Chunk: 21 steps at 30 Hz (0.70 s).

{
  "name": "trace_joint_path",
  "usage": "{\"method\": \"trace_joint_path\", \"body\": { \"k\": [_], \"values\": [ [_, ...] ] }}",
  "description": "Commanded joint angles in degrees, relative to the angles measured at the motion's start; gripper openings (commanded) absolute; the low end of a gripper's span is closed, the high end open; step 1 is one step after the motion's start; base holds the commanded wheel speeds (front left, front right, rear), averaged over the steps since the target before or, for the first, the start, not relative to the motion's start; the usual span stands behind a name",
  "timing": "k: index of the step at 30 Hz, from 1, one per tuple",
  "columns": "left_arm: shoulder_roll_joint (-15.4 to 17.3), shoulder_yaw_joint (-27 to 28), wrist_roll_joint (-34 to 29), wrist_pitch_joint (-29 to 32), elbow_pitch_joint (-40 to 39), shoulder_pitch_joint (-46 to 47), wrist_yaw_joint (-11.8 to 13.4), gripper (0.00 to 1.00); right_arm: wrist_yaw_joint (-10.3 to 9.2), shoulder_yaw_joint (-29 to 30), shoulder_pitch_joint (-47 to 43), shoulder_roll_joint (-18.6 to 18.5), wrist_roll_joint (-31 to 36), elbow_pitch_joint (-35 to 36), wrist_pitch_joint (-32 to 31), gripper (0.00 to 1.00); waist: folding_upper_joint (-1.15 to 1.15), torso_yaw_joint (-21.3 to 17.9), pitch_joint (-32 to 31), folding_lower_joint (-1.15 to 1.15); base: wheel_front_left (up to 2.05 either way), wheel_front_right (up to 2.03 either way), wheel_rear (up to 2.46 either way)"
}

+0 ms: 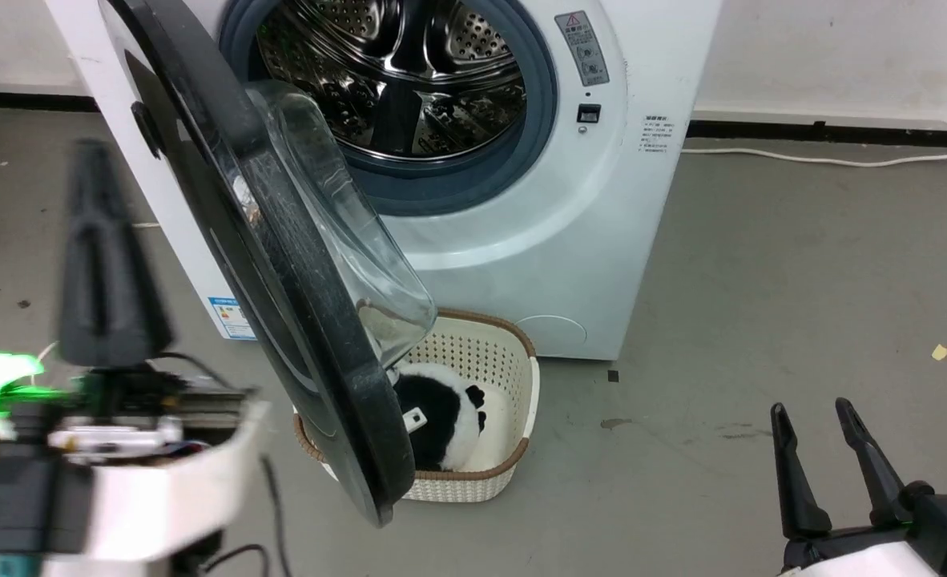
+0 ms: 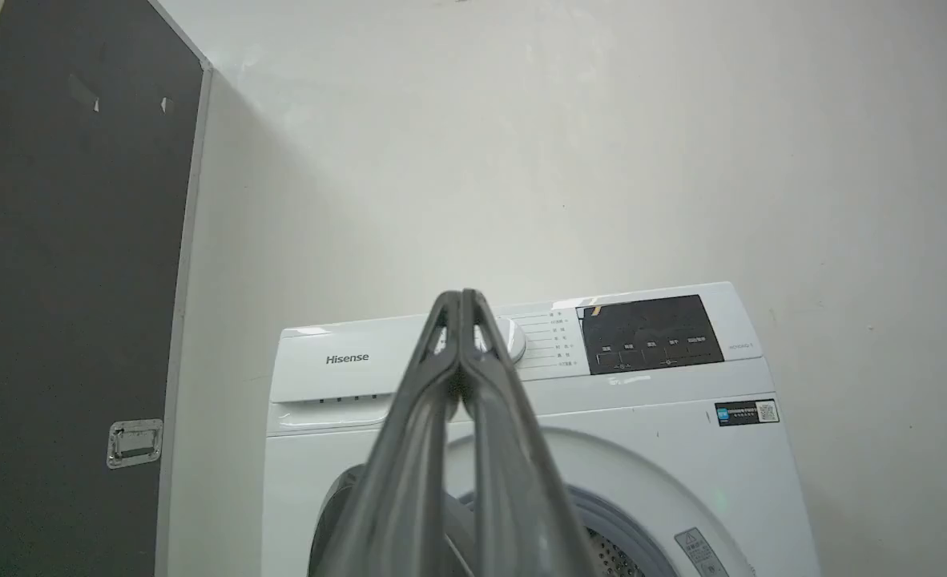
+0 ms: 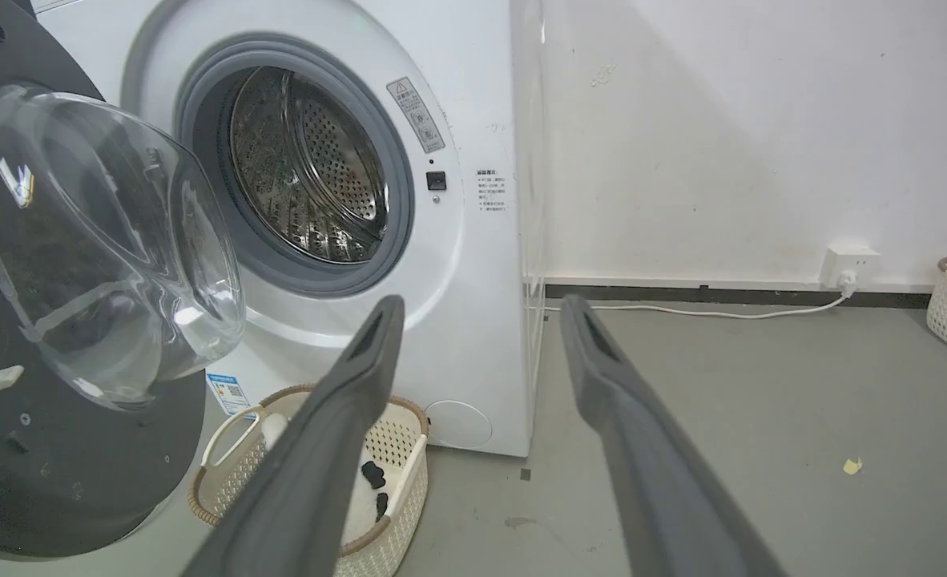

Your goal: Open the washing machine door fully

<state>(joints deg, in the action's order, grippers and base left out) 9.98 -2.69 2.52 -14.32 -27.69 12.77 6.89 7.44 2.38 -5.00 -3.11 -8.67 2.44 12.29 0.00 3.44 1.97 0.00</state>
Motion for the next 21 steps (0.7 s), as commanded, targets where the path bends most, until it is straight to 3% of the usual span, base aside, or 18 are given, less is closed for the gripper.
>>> {"method": "trace_joint_path", "body": {
  "k": [1, 8, 13, 21],
  "values": [
    [-0.07, -2.12, -1.07, 0.47, -0.68, 0.76, -0.73, 0.00, 0.05, -0.02, 1.09, 0.23, -0.52, -0.11, 0.40, 1.00, 0.00, 0.02, 0.28, 0.00, 0.00, 0.00, 0.00],
    [-2.09, -11.27, -3.95, 2.83, 0.09, -0.56, -2.47, 0.00, 0.05, 0.09, 1.53, 0.23, -0.19, -0.72, 0.67, 1.00, 0.00, 0.05, 0.97, 0.00, 0.00, 0.00, 0.00],
    [-3.40, -18.77, -3.71, 7.60, 7.02, -3.99, -4.71, 0.00, 0.05, 0.04, 1.79, 0.23, -0.64, -1.22, 1.03, 1.00, 0.00, 0.30, 1.62, 0.00, 0.00, 0.00, 0.00],
    [-4.72, -21.72, -1.29, 10.32, 17.83, -8.11, -4.10, 0.00, 0.05, -0.16, 2.32, 0.24, -1.23, -2.05, 1.37, 1.00, 0.00, 0.28, 2.13, 0.00, 0.00, 0.00, 0.00]
  ]
}}
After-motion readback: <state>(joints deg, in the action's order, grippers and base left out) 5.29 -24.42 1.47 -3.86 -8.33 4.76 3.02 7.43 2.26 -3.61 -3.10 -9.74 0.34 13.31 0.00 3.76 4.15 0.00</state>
